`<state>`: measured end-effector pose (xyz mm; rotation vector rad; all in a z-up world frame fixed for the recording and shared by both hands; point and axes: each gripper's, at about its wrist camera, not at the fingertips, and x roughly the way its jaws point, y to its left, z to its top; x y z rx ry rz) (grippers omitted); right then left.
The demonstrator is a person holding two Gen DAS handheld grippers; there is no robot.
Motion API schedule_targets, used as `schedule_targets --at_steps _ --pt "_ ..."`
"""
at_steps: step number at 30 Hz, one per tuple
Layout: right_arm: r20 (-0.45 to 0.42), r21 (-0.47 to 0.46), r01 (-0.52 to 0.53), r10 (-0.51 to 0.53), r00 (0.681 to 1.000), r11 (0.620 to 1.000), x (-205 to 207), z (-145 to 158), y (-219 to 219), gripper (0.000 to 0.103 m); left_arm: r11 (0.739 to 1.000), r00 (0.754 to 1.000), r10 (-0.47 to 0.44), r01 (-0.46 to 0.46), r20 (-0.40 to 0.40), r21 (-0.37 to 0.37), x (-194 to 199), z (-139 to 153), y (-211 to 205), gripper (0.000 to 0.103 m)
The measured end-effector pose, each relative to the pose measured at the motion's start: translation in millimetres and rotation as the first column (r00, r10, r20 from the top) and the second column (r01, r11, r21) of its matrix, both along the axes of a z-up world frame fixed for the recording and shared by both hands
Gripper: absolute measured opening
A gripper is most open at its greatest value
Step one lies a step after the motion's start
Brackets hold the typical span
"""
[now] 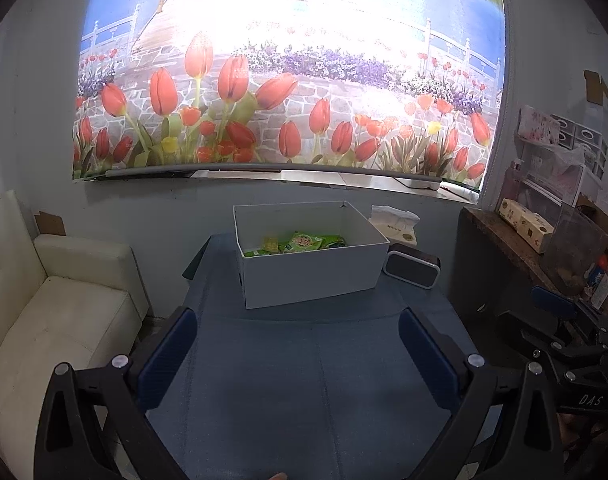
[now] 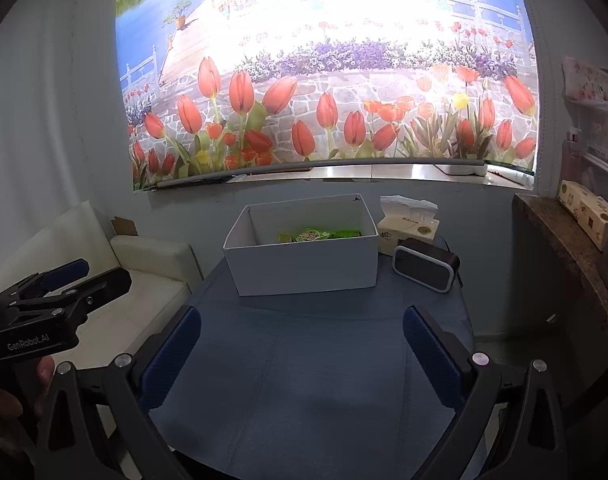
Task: Organize snacks
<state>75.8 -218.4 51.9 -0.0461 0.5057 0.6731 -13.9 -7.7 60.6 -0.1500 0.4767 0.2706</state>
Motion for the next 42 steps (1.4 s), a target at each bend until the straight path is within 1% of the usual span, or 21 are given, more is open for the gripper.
schedule_targets --at_steps 5,19,27,42 --pt "-0.001 0.005 -0.003 0.003 1.000 1.000 -1.1 2.1 0.2 0.103 1.000 1.000 -0.004 0.004 -0.011 0.013 -0.3 -0.6 -0.3 0.103" --pt "-0.017 -0.004 -0.004 0.004 1.000 1.000 0.7 0.5 0.9 0.103 1.000 1.000 -0.008 0.008 -0.022 0.011 1.1 -1.6 -0.6 0.103" --pt "-0.012 -0.004 -0.010 0.010 1.000 1.000 -0.2 1.5 2.7 0.103 1.000 1.000 -0.005 0.005 -0.027 0.019 2.5 -1.7 -2.7 0.103" --pt "-0.003 0.001 -0.021 0.021 1.000 1.000 -1.1 4.3 2.4 0.103 1.000 0.999 -0.014 0.014 -0.038 0.011 3.0 -3.0 -4.0 0.103"
